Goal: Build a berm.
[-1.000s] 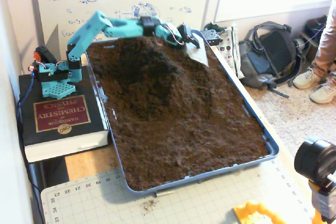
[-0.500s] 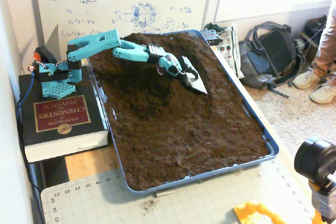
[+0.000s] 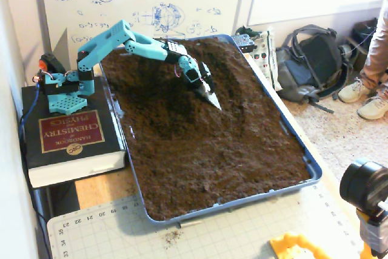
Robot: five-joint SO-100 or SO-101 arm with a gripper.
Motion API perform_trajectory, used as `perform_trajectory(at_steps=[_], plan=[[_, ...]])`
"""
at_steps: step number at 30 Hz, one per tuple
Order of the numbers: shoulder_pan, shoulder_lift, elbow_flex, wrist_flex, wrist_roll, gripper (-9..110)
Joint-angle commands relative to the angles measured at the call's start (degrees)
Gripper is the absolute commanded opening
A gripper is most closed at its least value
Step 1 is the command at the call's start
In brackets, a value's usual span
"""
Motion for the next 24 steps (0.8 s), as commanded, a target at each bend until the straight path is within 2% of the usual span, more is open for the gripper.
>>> perform_trajectory(at_steps=[1, 14, 24], plan=[[1.05, 6.33, 3.87, 3.87, -0.7, 0], [1.23, 12.48, 7.38, 8.0, -0.62, 0], [1.14, 23.29, 5.36, 17.58, -0.53, 0]])
